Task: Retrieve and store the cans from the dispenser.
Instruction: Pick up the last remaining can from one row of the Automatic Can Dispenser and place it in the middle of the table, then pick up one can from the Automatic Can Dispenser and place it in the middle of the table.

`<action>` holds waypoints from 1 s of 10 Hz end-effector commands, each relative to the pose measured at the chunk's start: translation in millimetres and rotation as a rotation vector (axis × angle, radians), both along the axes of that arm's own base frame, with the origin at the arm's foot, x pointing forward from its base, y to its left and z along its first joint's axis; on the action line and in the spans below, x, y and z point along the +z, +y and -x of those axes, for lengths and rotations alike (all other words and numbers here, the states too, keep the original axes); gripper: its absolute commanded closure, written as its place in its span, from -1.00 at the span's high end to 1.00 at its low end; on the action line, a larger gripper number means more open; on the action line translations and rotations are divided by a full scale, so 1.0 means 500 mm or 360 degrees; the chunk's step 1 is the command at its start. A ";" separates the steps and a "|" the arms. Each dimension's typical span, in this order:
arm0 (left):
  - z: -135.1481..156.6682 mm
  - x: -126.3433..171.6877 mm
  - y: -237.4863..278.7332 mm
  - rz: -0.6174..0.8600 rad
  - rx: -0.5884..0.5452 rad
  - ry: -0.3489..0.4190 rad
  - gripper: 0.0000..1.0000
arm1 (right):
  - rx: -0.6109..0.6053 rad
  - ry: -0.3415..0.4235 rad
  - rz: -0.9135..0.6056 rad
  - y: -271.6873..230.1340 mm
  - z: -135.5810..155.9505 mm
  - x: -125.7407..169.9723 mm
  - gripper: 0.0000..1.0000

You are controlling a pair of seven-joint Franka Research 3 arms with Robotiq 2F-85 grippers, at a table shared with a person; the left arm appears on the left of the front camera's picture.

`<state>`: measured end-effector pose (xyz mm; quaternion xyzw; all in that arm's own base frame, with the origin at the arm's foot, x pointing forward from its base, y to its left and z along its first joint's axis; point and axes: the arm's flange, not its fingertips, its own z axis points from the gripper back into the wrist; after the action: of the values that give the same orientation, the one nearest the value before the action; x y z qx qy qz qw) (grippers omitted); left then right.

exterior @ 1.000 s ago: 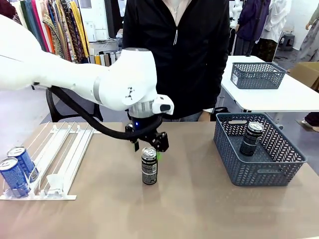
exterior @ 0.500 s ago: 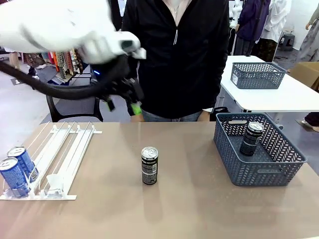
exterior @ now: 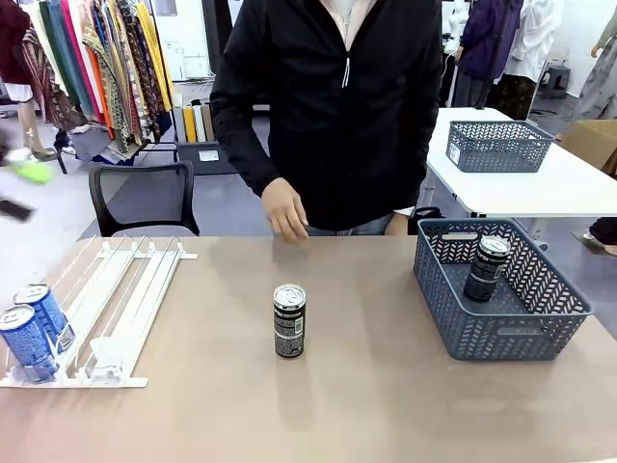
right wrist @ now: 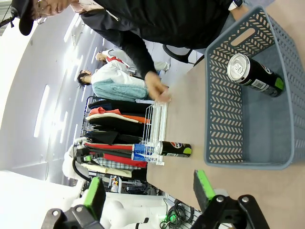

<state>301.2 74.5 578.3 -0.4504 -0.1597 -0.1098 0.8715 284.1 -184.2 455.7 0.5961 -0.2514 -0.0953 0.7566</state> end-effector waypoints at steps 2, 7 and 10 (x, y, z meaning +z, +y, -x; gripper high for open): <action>0.073 -0.071 0.157 0.0396 0.0025 -0.0046 1.00 | -0.0010 -0.0039 -0.0029 0.001 -0.006 0.008 1.00; 0.099 -0.051 0.156 0.0278 0.0060 -0.0043 1.00 | -0.0010 -0.0039 -0.0029 0.001 -0.006 0.008 1.00; 0.099 -0.051 0.156 0.0278 0.0060 -0.0043 1.00 | -0.0010 -0.0039 -0.0029 0.001 -0.006 0.008 1.00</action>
<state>252.8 151.5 550.8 -0.5120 -0.1847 -0.0826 0.8348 284.1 -184.1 455.7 0.5960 -0.2514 -0.0952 0.7567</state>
